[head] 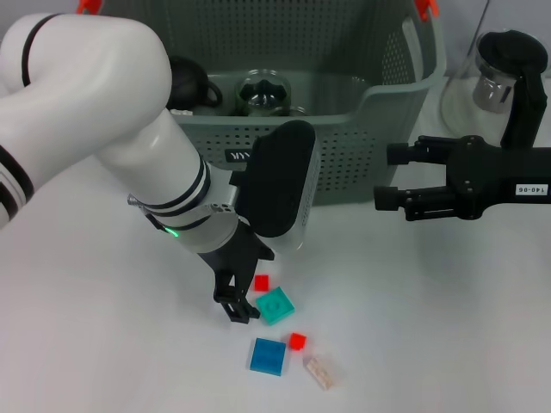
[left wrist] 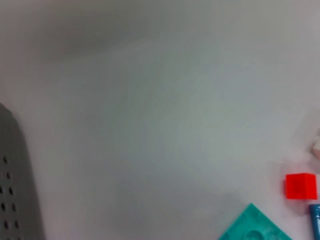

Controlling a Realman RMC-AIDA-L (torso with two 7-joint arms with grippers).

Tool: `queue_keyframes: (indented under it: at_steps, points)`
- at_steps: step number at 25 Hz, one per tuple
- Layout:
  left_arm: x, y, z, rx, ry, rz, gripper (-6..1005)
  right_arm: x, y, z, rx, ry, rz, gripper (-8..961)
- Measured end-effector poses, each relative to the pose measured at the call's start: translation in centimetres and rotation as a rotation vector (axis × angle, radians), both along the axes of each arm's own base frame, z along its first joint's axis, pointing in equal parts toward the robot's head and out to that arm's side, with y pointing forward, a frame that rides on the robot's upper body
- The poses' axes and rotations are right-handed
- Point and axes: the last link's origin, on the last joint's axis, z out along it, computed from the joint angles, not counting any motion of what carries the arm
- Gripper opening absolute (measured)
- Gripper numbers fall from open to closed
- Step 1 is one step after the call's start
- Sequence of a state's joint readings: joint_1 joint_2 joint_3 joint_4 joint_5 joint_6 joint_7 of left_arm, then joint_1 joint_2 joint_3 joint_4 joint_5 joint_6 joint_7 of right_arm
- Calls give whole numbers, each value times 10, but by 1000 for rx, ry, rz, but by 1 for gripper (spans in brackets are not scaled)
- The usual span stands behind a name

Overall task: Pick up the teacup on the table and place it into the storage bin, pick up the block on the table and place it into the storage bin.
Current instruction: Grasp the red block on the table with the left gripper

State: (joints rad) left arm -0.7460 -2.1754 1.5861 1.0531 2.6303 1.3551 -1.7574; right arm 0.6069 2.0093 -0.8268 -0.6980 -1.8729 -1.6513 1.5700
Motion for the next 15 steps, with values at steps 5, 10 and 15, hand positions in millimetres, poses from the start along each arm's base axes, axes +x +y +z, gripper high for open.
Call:
queue_keyframes:
  at_steps: [5, 10, 15]
  points:
    - [-1, 1, -1, 5, 1, -2, 859, 1, -1, 0, -1, 1, -3, 941]
    - [-1, 1, -2, 6, 2, -4, 859, 1, -2, 0, -2, 3, -3, 941]
    - [1, 0, -5, 0, 3, -21, 859, 1, -2, 0, -3, 4, -3, 942]
